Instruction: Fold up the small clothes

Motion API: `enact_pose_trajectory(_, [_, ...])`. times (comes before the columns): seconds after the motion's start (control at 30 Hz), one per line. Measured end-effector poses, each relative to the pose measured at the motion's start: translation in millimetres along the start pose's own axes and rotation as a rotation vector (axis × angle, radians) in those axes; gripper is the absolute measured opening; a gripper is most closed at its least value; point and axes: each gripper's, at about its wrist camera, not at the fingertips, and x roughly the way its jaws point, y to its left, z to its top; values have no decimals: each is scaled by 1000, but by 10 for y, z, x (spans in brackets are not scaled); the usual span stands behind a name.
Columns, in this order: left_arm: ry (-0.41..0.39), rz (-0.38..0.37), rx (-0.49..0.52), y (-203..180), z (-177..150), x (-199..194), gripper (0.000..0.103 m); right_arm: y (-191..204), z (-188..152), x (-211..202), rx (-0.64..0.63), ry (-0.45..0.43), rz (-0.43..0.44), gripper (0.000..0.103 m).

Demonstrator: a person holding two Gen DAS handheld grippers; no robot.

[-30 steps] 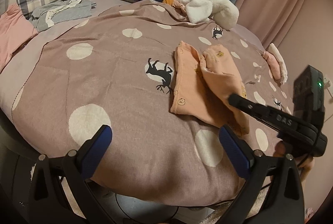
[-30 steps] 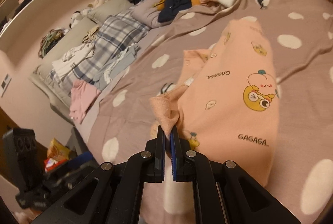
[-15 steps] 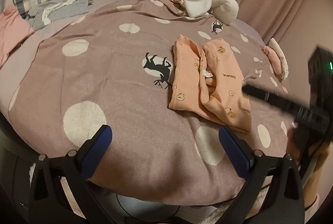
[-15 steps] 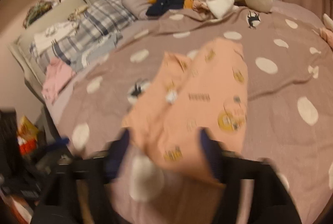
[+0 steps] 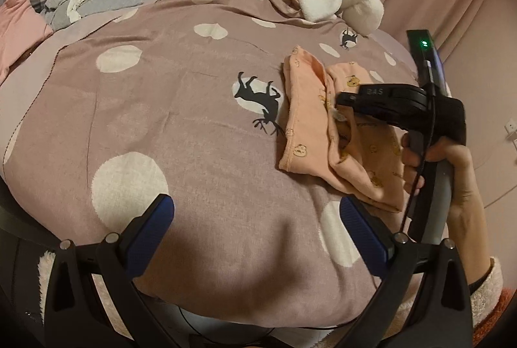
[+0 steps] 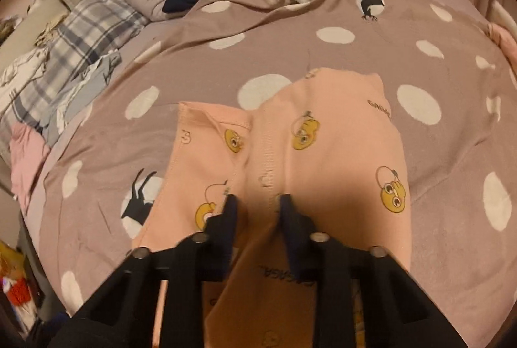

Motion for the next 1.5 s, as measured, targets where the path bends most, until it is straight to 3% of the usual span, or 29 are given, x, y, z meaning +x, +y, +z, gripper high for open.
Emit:
enact_pose_trajectory(0.03, [-2, 9, 2, -2, 2, 8, 102, -42, -2, -3, 16, -4, -9, 8])
enact_pose_trajectory(0.17, [-4, -11, 11, -25, 2, 7, 102, -158, -13, -62, 82, -3, 61, 8])
enact_pose_trajectory(0.27, [-4, -19, 14, -35, -8, -5, 102, -117, 10, -54, 66, 31, 16, 8])
enact_pose_trajectory(0.3, [-2, -18, 15, -33, -4, 3, 102, -92, 30, -50, 75, 38, 8, 11])
enact_pose_trajectory(0.37, [0, -12, 15, -22, 1, 10, 102, -17, 49, -43, 79, 46, 42, 44])
enact_pose_trajectory(0.4, [-1, -11, 15, -16, 5, 10, 102, 21, 59, -25, 70, 46, 49, 51])
enact_pose_trajectory(0.43, [-6, -16, 17, -12, 17, 7, 102, 93, 57, -2, 51, 44, 35, 58])
enact_pose_trajectory(0.5, [-18, -37, 21, -13, 41, -8, 102, 239, 29, 40, -14, 31, -51, 59])
enact_pose_trajectory(0.57, [-37, -62, 21, -13, 65, -34, 102, 318, 8, 104, -64, 27, -150, 35])
enact_pose_trajectory(0.6, [-46, -74, 20, -14, 76, -46, 102, 318, 10, 158, -69, 39, -196, 30])
enact_pose_trajectory(0.73, [-65, -103, 10, -23, 121, -65, 102, 188, 30, 182, -9, 40, -190, 16])
enact_pose_trajectory(0.87, [-51, -89, 17, -31, 120, -27, 102, 71, 47, 101, 61, 32, -111, 15])
enact_pose_trajectory(1.1, [-66, -112, 27, -38, 102, -67, 102, -193, 113, -87, 247, -1, 105, 10])
enact_pose_trajectory(1.27, [-78, -122, 30, -62, 115, -119, 102, -173, 196, -279, 259, -59, 154, 10])
enact_pose_trajectory(1.37, [-89, -129, 45, -85, 107, -157, 102, -150, 237, -361, 277, -78, 240, 10])
enact_pose_trajectory(1.5, [-81, -146, 22, -58, 105, -152, 102, 27, 282, -317, 222, -62, 301, 10])
